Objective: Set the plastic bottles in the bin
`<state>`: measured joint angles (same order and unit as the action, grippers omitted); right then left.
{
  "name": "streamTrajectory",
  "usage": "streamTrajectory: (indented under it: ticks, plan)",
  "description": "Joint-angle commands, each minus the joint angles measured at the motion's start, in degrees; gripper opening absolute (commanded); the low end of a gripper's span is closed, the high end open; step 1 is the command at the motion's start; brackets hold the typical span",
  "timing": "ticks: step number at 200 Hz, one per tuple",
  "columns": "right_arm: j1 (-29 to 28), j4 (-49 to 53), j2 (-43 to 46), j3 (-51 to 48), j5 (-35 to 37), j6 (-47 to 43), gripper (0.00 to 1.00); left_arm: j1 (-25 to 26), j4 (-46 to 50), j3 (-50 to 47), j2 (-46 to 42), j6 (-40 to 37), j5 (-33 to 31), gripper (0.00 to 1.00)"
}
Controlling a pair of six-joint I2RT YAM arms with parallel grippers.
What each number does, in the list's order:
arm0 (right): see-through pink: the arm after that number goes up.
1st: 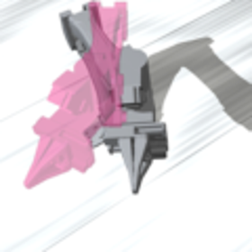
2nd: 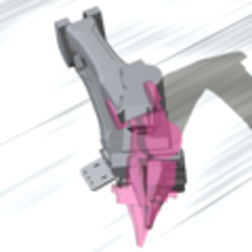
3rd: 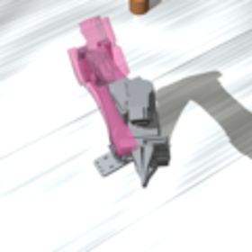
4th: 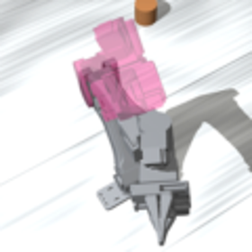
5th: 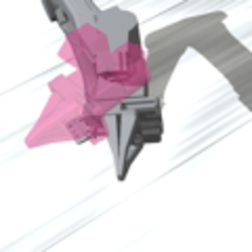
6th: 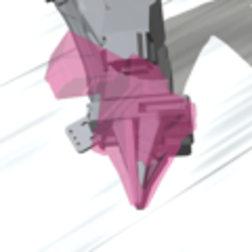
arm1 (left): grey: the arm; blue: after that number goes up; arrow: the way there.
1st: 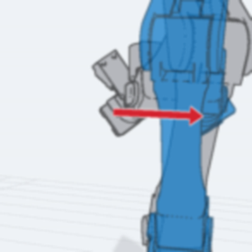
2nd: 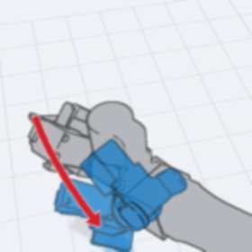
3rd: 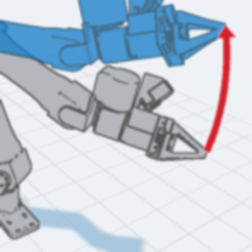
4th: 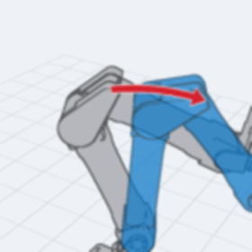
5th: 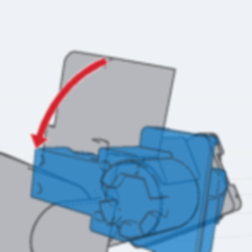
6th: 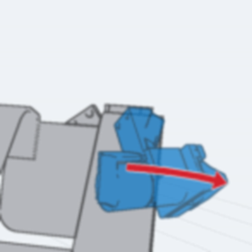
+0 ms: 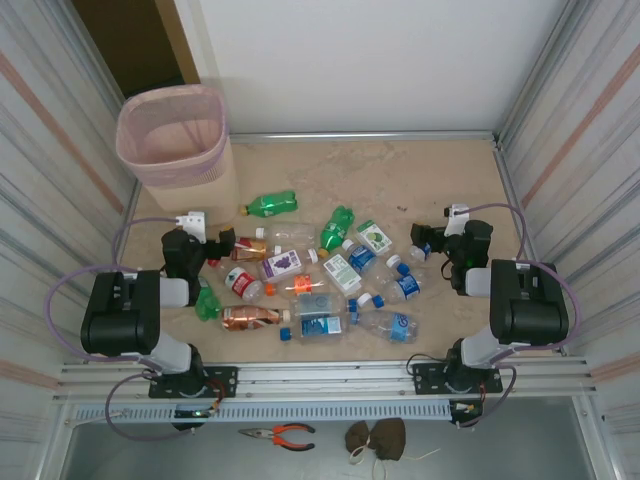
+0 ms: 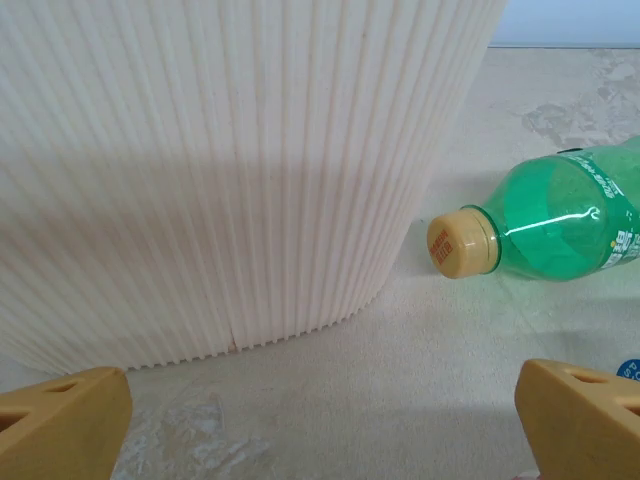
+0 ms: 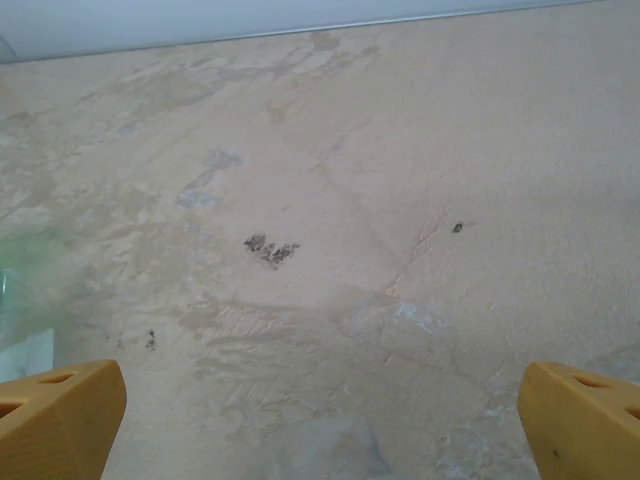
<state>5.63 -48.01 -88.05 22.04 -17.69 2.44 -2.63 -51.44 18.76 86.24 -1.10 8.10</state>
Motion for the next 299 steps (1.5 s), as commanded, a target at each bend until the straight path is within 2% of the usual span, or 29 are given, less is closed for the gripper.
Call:
streamTrajectory:
  ticks: [1,105,118,134,272,299]
  plan:
    - [0.53,-1.21,-0.24,-0.42,-1.09,-0.46,0.99,-0.37,0.46,1.36,-0.31,-0.77,1.3,0.99]
    - [0.52,-1.21,-0.17,-0.42,-1.05,-0.42,0.99,0.0,2.8,2.91,0.03,-1.38,1.89,0.99]
    - [0.5,-1.21,-0.2,-0.42,-1.09,-0.49,0.99,1.99,6.16,4.82,0.36,-2.68,-0.22,0.99]
    - [0.54,-1.21,-0.34,-0.42,-1.0,-0.46,0.99,4.81,5.49,4.22,-0.01,-4.33,-6.41,0.99]
    - [0.27,-0.93,0.28,-0.35,0.6,-0.12,0.99,3.58,6.43,4.88,0.22,-3.56,-4.66,0.99]
    - [0.43,4.23,3.27,1.22,2.56,0.97,0.99,3.81,13.42,7.71,-2.18,-3.43,-5.36,0.99]
